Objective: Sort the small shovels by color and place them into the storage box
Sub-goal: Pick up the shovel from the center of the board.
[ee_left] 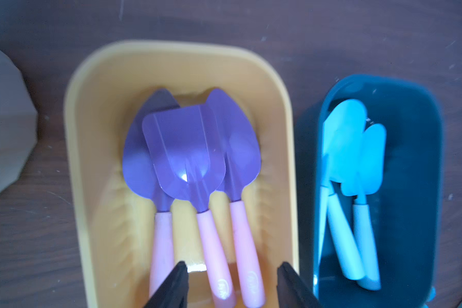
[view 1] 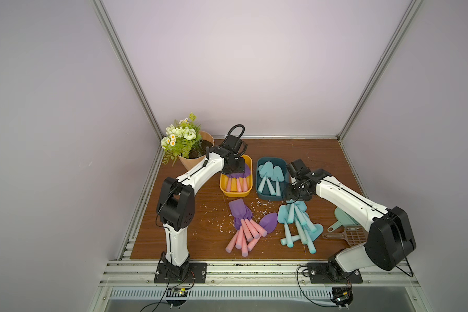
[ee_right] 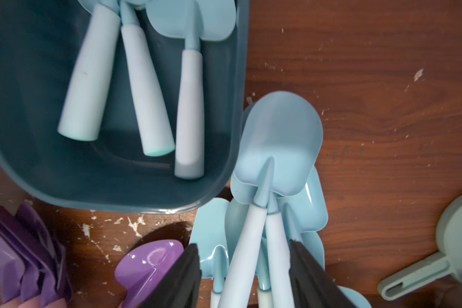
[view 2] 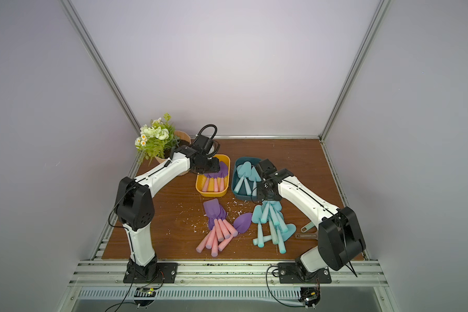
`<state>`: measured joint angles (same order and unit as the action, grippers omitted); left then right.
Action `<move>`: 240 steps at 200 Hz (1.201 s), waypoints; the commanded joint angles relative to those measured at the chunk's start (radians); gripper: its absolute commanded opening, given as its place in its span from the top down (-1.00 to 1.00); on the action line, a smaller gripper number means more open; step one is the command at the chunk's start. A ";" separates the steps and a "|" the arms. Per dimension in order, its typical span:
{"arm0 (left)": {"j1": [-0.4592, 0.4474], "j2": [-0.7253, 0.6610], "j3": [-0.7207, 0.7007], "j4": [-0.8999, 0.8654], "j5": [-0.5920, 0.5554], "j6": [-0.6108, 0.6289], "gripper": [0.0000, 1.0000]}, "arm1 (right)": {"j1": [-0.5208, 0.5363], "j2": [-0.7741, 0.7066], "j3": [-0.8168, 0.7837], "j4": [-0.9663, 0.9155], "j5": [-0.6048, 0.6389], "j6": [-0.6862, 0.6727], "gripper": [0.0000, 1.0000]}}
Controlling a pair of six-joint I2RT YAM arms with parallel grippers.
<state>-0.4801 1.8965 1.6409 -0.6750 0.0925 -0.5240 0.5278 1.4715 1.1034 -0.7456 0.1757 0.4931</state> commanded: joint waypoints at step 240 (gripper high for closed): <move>-0.020 -0.054 -0.097 0.026 -0.044 -0.011 -0.14 | 0.021 0.003 -0.199 0.089 -0.125 0.114 0.05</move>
<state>-0.4915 1.8709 1.5455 -0.6456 0.0696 -0.5297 0.5423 1.4681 0.9173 -0.6521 0.0391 0.5900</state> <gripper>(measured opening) 0.571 0.477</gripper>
